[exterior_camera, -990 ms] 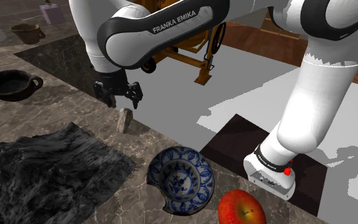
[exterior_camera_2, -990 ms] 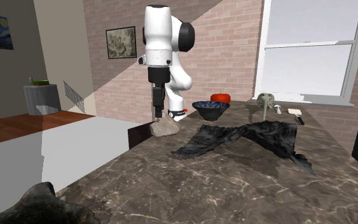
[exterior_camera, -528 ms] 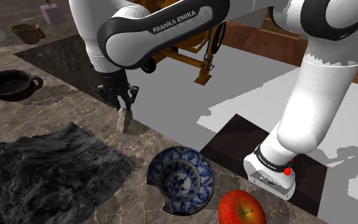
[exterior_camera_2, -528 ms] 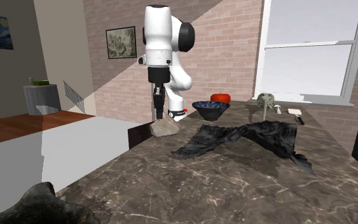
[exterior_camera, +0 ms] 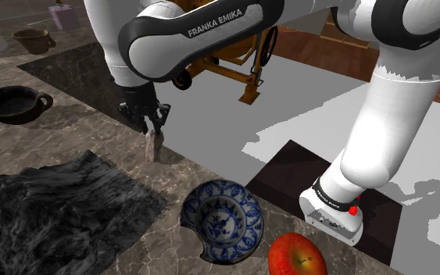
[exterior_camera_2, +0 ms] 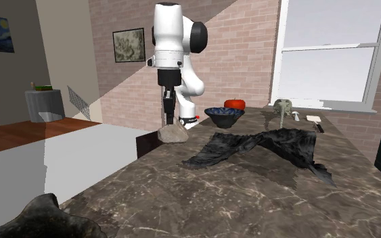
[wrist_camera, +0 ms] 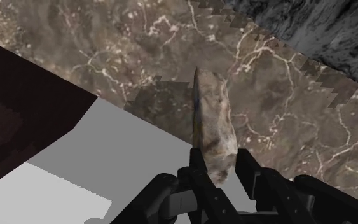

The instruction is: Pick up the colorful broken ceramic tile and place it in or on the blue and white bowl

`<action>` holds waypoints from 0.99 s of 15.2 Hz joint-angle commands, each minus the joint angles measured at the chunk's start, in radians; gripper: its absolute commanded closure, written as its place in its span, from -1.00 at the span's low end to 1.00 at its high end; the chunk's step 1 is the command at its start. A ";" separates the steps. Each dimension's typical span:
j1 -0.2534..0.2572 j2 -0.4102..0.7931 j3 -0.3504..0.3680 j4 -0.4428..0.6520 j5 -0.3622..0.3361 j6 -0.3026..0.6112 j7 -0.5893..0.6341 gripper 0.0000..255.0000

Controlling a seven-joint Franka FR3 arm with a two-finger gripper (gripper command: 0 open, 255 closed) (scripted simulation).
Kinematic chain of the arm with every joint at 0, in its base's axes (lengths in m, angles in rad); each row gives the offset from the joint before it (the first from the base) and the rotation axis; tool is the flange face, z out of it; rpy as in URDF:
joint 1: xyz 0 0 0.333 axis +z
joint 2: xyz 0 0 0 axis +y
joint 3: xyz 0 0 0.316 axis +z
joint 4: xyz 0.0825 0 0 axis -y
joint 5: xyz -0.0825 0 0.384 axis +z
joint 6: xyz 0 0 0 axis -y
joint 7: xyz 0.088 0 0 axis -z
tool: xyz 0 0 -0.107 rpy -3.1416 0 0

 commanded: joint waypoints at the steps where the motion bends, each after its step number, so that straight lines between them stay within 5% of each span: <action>1: -0.001 -0.005 0.002 0.018 0.005 -0.022 -0.004 1.00; 15: 0.003 -0.034 0.014 0.174 0.032 -0.198 -0.026 1.00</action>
